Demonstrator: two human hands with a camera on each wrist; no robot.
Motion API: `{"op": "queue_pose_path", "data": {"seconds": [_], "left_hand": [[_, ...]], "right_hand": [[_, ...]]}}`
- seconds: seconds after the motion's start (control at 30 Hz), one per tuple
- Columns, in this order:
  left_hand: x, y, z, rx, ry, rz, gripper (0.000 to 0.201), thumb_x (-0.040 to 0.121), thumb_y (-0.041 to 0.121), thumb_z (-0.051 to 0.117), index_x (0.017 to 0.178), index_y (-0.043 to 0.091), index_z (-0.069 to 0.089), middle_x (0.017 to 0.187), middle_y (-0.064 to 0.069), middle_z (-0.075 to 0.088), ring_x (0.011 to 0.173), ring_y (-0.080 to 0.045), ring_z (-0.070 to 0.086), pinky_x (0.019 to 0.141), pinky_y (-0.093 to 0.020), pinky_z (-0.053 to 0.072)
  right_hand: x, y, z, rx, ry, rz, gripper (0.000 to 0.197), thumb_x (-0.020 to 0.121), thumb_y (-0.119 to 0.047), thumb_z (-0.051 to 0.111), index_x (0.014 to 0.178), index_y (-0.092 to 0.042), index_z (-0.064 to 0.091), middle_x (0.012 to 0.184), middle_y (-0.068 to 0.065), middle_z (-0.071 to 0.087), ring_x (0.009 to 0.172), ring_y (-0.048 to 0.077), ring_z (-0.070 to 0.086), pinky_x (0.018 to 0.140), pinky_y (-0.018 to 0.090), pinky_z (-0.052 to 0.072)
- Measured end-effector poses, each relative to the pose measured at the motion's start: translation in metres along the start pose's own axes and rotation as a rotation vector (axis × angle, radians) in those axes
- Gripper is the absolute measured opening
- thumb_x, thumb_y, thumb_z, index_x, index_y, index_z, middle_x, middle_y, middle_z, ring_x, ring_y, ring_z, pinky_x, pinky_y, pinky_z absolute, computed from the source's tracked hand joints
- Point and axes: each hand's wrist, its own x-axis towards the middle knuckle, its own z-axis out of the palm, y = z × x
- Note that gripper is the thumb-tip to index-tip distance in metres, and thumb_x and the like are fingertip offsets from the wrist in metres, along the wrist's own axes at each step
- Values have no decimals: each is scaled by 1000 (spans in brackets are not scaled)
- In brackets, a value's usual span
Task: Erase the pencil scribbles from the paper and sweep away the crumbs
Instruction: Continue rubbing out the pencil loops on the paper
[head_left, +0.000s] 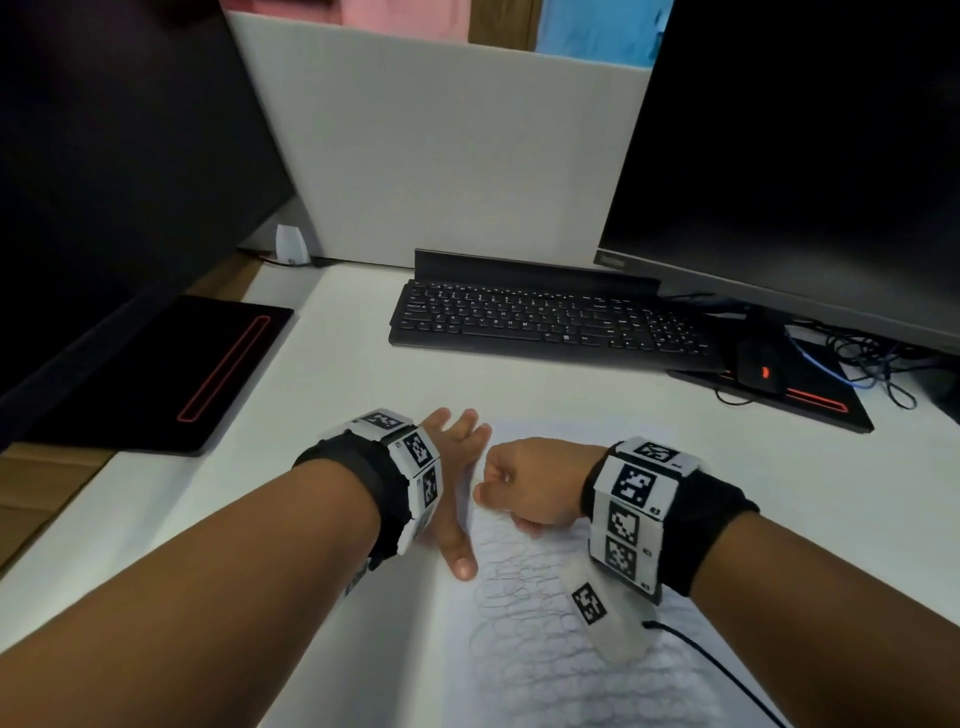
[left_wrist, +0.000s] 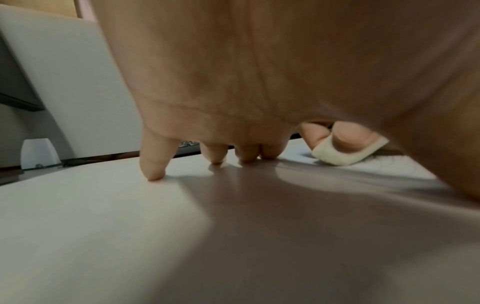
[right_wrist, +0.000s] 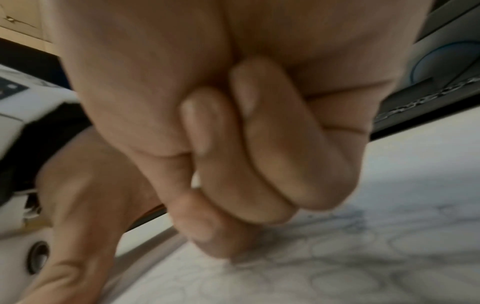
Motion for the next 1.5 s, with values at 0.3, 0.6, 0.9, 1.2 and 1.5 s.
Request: {"op": "queue_pose_path", "data": {"seconds": [0.3, 0.6, 0.9, 1.2, 1.5], "left_hand": [[1, -3, -2, -54, -32, 5, 142, 63, 63, 81, 151, 25, -24, 159, 4, -27, 144, -32, -28, 115, -59, -1], [24, -13, 9, -58, -26, 54, 158, 43, 82, 76, 152, 25, -23, 158, 1, -29, 142, -35, -30, 117, -62, -3], [25, -12, 10, -3, 4, 130, 152, 44, 80, 75, 153, 27, -18, 159, -3, -26, 142, -28, -32, 115, -56, -17], [22, -12, 8, -63, -40, 42, 144, 48, 76, 78, 150, 45, -18, 157, 3, -32, 142, -37, -30, 114, -67, -3], [20, -12, 9, -71, -9, 24, 142, 54, 71, 80, 149, 44, -22, 157, 5, -31, 143, -34, -29, 115, -65, -3]], "right_hand": [[0, -7, -5, -157, -40, -100, 30, 102, -36, 43, 94, -13, 60, 81, -2, 56, 75, 12, 51, 65, 24, 37], [4, -7, -8, -103, -101, -131, 23, 97, -40, 53, 86, -21, 60, 72, -7, 58, 66, 5, 50, 68, 27, 39], [8, -6, -13, -77, -65, -127, 22, 96, -35, 55, 82, -18, 58, 71, -2, 58, 65, 10, 52, 68, 25, 41], [7, 0, -13, -67, -32, -128, 26, 96, -37, 56, 76, -21, 55, 67, -6, 57, 61, 6, 51, 67, 25, 40], [4, 3, -13, -33, 12, -123, 24, 95, -35, 58, 80, -17, 59, 66, -10, 53, 61, 4, 49, 66, 23, 39]]}}
